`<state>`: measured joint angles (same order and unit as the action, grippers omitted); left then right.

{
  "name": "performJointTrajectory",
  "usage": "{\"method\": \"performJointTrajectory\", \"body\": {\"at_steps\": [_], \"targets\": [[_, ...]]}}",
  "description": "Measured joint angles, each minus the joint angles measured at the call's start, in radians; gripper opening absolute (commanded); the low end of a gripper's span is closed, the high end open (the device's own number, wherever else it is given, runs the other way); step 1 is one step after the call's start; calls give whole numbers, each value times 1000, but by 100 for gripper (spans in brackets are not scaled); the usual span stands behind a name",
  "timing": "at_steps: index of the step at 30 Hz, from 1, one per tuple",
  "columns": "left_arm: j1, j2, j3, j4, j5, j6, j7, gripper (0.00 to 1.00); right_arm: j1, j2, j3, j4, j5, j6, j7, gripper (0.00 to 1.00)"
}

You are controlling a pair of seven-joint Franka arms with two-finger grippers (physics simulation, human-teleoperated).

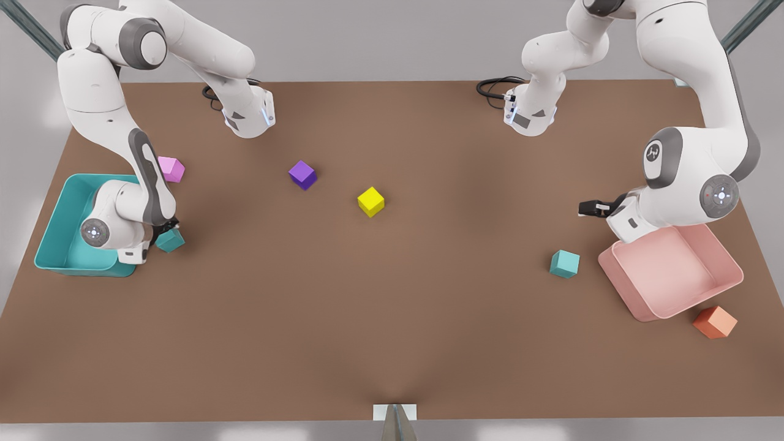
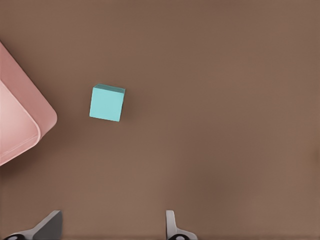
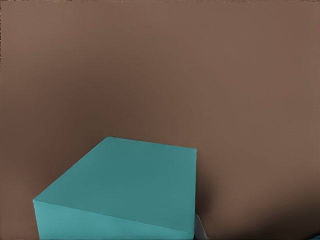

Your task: Stack the two blue cubes on top of each other

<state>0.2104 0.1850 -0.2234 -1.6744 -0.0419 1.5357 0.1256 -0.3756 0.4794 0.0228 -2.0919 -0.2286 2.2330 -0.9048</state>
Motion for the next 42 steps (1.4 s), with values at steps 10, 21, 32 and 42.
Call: {"method": "performJointTrajectory", "body": {"at_steps": [10,21,32,42], "targets": [[-62,129,-9,54,0,26,-35,100,367,3,23,269,190,-120,73,67],[-131,330,65,21,131,334,-57,100,948,456,9,888,306,-37,507,67],[-87,354,75,-112,145,533,-36,100,998,485,2,923,301,98,889,100],[-81,381,89,-127,154,595,76,100,588,150,-4,892,266,-325,960,100]]}}
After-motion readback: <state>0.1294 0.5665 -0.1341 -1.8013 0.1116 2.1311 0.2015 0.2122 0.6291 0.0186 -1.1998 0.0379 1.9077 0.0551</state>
